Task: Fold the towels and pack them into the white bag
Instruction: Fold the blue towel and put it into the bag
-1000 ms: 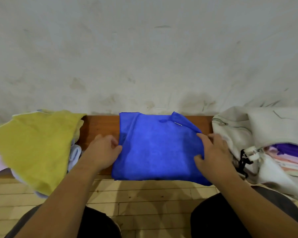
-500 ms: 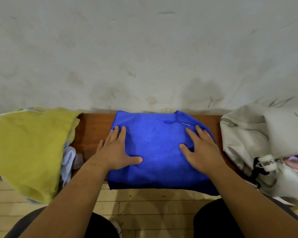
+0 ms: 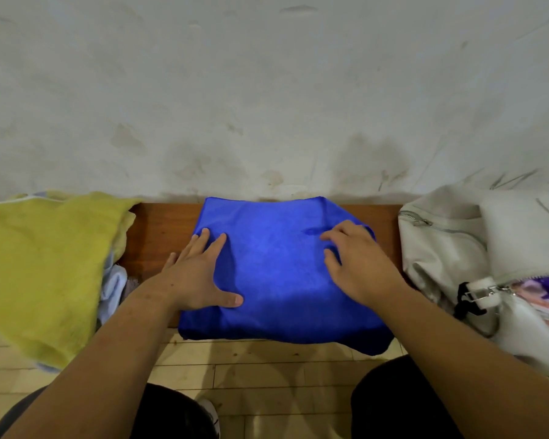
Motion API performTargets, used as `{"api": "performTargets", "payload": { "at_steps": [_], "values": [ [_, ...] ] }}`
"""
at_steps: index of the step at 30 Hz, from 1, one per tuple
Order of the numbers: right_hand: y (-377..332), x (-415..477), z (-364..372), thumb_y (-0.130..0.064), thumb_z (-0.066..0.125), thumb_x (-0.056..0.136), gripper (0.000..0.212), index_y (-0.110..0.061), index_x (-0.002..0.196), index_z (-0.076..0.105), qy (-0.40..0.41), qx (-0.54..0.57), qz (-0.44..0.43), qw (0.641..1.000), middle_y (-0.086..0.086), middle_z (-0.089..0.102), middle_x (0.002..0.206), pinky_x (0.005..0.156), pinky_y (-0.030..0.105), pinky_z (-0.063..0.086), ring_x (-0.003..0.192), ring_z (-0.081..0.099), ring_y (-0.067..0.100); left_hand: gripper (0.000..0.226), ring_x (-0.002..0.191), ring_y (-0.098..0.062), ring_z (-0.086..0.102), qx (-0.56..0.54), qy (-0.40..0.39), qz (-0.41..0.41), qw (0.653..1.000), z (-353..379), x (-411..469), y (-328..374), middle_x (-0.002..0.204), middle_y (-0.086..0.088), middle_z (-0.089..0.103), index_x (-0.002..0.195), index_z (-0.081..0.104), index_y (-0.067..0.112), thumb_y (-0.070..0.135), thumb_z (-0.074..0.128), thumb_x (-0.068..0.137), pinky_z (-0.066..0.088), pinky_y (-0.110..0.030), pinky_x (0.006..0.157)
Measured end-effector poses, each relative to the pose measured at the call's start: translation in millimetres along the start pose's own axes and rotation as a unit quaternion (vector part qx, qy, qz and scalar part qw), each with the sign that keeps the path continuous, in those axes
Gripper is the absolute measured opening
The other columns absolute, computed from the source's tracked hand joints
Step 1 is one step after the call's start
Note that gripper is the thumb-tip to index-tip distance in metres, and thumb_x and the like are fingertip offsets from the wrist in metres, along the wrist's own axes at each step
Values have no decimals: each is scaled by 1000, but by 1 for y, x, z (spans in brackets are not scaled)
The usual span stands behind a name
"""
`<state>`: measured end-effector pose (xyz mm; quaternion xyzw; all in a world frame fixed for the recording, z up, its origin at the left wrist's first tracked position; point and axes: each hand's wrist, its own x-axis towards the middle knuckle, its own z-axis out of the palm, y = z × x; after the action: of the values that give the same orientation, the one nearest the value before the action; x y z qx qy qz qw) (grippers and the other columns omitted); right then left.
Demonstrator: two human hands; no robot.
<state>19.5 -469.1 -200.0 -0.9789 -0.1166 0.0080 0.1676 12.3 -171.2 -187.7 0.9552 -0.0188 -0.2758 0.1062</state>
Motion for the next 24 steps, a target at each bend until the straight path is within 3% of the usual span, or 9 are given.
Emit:
{"api": "performTargets", "payload": {
  "at_steps": [3,7,9,14,19,22,24],
  "values": [
    [18,18,3,-18,54,100,40,-13,139,59,-39,40,-27,998,4,52,139,111,30,36,130,48,25,132,153,-19,-18,-4,0,2,1000,1,-1,-4,164,5,-28,158,-16,36,74,73,69,0,-53,122],
    [41,27,18,-39,45,103,67,-3,157,29,-11,4,106,994,16,25,165,125,39,14,153,18,36,132,153,-17,-19,-12,9,7,1000,3,-2,-6,164,6,-27,158,-14,37,75,74,67,1,-53,122],
    [44,29,21,-47,44,102,77,-2,159,19,-20,-20,160,987,17,16,167,126,44,12,154,11,37,132,153,-17,-19,-15,8,8,1000,3,-1,-6,164,7,-27,158,-14,37,75,74,67,1,-53,122],
    [40,28,15,-52,53,96,86,-6,160,18,21,2,177,984,21,16,165,126,44,6,153,9,37,130,154,-19,-14,-31,28,15,999,4,-1,-6,166,5,-22,159,-10,37,75,73,67,6,-52,124],
    [17,-6,-10,-47,58,98,78,-19,161,22,-67,69,158,983,6,3,170,125,34,11,157,0,24,114,153,-25,10,-91,89,22,992,5,-17,-16,167,10,-3,160,4,38,67,74,74,28,-45,119],
    [8,-38,-19,-45,62,96,71,-23,157,34,-86,43,129,987,5,15,166,122,31,19,153,14,23,101,137,-25,38,-118,130,2,984,8,-31,-28,153,-1,23,157,21,34,54,79,77,40,-37,110],
    [7,-59,-19,-43,64,94,61,-25,150,45,-77,12,113,991,4,29,155,116,30,28,143,30,24,85,113,-22,58,-156,134,-2,979,10,-44,-34,133,-3,44,147,35,32,44,83,78,50,-30,90]
  ]
}}
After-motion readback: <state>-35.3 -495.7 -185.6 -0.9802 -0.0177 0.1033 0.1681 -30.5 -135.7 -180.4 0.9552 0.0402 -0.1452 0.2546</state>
